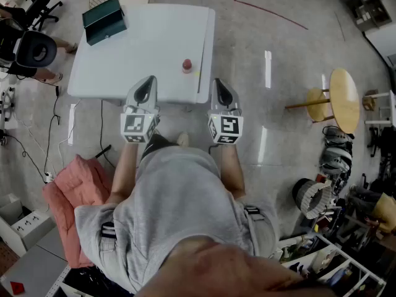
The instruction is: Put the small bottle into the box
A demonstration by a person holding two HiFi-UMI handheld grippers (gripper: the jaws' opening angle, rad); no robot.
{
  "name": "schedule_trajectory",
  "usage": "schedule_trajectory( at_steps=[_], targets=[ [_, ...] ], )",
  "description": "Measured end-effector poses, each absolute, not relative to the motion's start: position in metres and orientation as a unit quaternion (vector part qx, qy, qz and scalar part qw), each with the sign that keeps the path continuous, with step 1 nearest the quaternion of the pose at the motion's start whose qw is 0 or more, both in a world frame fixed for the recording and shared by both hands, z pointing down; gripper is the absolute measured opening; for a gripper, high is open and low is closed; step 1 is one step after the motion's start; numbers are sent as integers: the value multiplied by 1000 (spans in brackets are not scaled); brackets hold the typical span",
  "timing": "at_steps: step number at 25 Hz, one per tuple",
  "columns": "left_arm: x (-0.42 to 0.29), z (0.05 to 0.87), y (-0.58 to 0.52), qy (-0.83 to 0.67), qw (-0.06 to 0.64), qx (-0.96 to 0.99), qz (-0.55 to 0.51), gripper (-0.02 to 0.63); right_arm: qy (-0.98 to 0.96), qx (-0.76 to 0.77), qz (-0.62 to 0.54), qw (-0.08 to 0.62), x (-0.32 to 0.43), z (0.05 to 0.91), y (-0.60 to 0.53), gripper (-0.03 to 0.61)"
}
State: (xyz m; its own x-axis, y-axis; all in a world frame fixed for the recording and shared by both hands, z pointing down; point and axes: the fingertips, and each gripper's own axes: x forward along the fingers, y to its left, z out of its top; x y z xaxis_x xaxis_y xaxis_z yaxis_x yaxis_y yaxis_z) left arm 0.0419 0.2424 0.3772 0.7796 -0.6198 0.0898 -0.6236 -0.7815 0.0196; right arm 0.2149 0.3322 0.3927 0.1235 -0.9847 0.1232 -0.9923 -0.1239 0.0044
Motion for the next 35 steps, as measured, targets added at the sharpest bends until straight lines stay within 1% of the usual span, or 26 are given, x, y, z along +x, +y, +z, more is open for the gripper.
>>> schedule_trajectory(
  at_steps=[8, 15, 22, 35],
  targets=[
    [47, 380, 243, -326, 25, 944, 46, 12, -664, 745, 47, 35, 216, 391, 331, 4],
    [51, 381, 235, -318, 14, 946, 60, 12, -676, 733, 54, 45, 208, 400, 317, 3],
    [55, 402, 207, -309, 31, 948, 76, 12, -678, 729, 73, 52, 202, 416, 285, 3],
    [68, 457, 146, -274, 77, 950, 126, 12, -655, 738, 142, 80, 205, 480, 225, 3]
  ],
)
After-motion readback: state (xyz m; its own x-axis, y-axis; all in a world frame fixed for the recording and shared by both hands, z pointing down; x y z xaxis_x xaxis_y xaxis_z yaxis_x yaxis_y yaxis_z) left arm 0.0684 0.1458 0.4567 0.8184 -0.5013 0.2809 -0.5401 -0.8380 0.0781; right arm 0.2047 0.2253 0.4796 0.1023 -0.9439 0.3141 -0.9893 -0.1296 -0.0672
